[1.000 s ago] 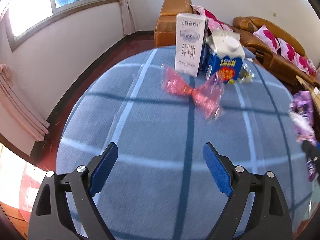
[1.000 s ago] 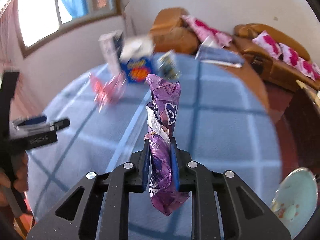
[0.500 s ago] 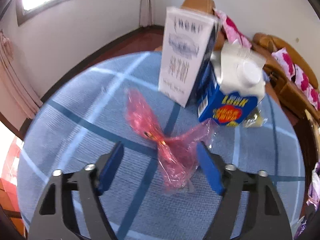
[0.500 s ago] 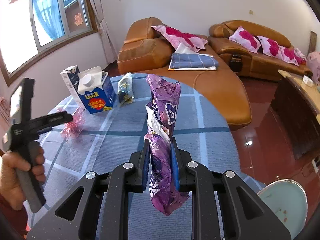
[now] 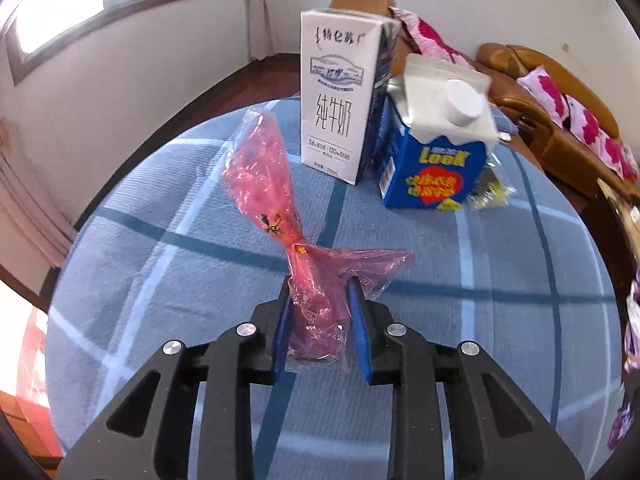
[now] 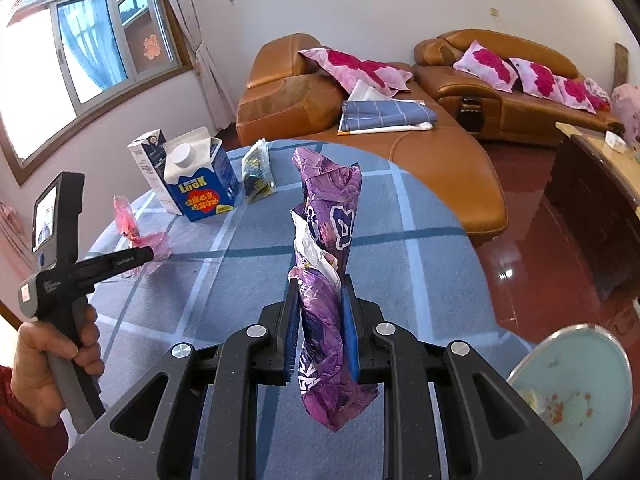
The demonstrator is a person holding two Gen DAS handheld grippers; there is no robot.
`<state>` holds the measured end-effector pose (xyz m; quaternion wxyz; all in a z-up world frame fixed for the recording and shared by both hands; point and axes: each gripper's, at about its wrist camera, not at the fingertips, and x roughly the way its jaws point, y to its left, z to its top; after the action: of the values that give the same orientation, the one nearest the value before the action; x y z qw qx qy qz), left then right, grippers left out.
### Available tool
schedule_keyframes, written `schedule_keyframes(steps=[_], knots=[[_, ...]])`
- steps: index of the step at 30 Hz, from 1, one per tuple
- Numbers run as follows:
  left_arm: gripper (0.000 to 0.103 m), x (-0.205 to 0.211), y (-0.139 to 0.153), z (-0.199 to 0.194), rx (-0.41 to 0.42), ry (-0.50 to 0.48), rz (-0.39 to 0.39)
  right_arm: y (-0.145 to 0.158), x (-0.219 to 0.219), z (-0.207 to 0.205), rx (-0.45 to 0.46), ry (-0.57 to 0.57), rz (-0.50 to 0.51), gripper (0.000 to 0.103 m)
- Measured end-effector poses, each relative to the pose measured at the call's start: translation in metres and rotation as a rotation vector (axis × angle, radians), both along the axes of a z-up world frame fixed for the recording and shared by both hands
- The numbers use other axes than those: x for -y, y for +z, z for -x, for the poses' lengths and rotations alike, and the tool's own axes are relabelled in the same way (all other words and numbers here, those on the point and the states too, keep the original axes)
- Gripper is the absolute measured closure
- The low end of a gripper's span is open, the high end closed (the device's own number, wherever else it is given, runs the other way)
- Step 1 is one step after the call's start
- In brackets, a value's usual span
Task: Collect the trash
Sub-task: 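Carry the purple wrapper and pink bag over the teal bucket with both tools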
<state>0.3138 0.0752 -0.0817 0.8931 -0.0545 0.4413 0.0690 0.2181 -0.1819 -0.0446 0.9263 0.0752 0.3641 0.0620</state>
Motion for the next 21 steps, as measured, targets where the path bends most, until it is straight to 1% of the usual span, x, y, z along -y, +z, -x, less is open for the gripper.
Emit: schedule_keyframes(steps=[6,14,21], knots=[[0.078,0.001,0.014,0.036,0.031,-0.058,-0.037,0.006,-0.006,0.024,0.016,-0.012,-0.008,0.083],[0.079,0.004,0.028,0.091,0.061,-0.116,-0.048,0.014,-0.01,0.059,0.038,-0.031,-0.02,0.083],[0.079,0.017,0.034,0.123,0.077,-0.153,-0.06,0.018,-0.003,0.085,0.057,-0.059,-0.03,0.083]])
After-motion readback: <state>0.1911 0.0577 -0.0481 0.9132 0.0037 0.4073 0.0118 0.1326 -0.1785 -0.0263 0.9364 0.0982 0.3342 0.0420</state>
